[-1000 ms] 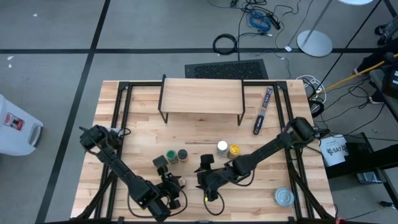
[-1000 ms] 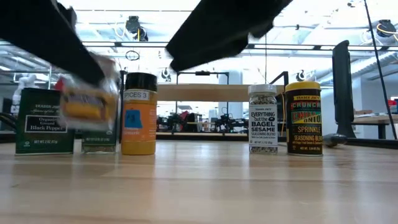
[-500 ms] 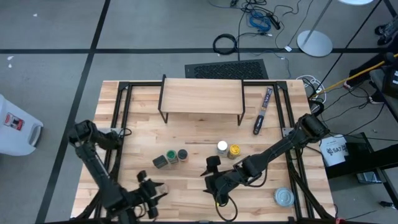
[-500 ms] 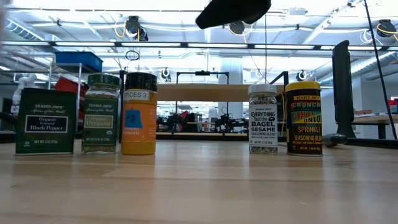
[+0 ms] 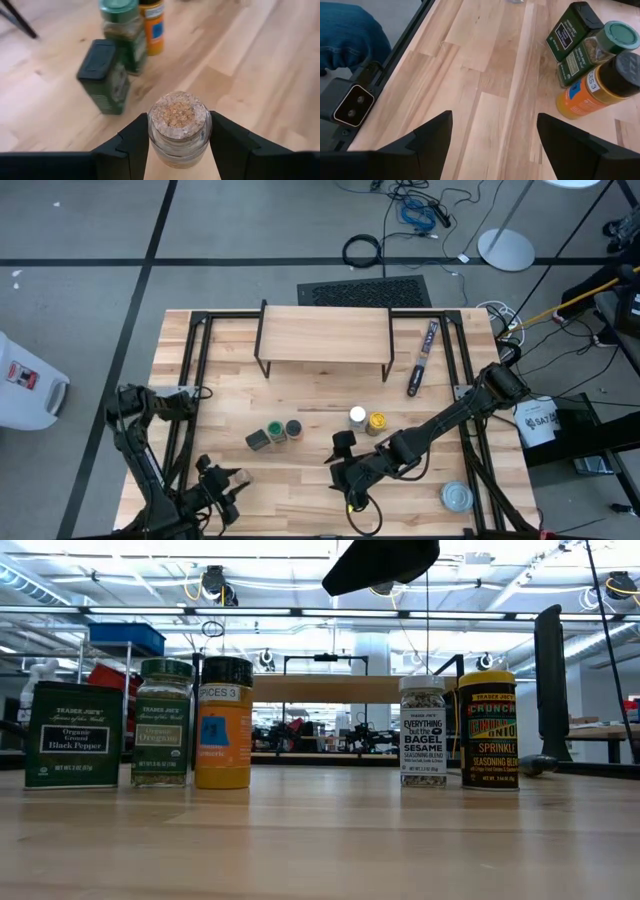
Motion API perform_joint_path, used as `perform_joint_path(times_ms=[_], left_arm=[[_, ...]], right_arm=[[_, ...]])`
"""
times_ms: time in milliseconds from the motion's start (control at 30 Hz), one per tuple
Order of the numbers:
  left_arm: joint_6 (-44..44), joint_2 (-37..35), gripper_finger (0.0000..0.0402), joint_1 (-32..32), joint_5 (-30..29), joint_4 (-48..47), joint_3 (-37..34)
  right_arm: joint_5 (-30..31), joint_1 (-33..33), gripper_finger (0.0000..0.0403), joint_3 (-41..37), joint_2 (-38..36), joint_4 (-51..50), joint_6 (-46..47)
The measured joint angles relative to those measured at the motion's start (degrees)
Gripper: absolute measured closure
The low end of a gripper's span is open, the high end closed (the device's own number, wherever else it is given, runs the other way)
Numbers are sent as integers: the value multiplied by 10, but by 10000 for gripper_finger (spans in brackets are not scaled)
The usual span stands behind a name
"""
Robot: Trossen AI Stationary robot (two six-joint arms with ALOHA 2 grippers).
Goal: Shelf spices
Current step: Put the light brown seasoning bottle on the shelf
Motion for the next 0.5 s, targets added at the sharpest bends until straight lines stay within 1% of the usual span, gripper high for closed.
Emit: perform_joint_path(times_ms=[167,267,300,433,500], left_arm=[[-28,23,223,3,9,-29,0],[-29,29,223,5,15,-30,0],[-29,29,223,5,11,-30,0],[-27,20,223,9,-39,-30,4],[-24,12,223,16,-54,-42,11]], right_arm=[[0,0,124,0,0,0,2],[0,0,124,0,0,0,2],[0,0,124,0,0,0,2],[0,0,124,0,0,0,2],[0,0,124,0,0,0,0]])
